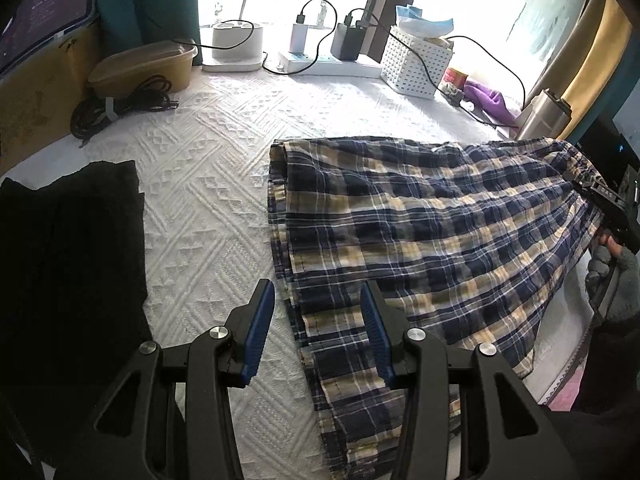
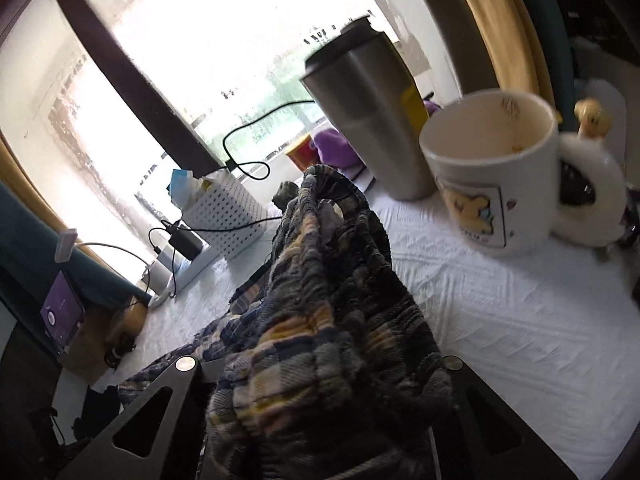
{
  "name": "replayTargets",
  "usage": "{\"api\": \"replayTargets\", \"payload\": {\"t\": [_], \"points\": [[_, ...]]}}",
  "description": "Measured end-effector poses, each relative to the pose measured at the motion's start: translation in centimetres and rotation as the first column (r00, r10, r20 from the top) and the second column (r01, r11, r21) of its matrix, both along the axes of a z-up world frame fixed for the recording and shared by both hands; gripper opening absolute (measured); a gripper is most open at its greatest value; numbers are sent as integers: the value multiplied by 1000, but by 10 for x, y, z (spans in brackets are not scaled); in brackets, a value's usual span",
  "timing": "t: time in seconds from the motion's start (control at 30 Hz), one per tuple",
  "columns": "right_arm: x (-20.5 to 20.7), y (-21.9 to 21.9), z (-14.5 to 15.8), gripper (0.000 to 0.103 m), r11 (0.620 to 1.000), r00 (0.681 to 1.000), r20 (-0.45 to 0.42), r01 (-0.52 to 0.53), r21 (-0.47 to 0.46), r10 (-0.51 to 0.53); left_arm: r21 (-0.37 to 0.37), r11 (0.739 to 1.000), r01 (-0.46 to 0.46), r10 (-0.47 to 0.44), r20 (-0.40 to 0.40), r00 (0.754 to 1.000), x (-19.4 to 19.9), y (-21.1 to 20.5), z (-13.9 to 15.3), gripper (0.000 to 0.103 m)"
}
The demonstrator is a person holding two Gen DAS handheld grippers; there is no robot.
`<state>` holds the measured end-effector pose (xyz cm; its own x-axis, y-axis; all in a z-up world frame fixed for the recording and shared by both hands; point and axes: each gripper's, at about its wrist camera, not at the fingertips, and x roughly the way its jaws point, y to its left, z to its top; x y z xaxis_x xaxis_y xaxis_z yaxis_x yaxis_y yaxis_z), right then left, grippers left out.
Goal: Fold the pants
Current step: 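Lift the plaid pants with the right tool and fold them over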
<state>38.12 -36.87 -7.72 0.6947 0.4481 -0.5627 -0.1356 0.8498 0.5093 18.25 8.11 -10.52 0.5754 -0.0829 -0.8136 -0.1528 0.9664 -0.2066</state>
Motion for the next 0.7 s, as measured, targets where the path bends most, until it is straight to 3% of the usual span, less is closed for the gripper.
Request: {"api": "replayTargets", "payload": {"t": [0.33,0.7], "points": [[-16,28,36,15,998,996,75,-42,-50,46,-11,1000,-17,17,66,998,-3,18,8,44],[-35,92,67,15,982,982,128,-119,-147,138,-27,1000,-14,17,114,993,-22,37,5,44]]}}
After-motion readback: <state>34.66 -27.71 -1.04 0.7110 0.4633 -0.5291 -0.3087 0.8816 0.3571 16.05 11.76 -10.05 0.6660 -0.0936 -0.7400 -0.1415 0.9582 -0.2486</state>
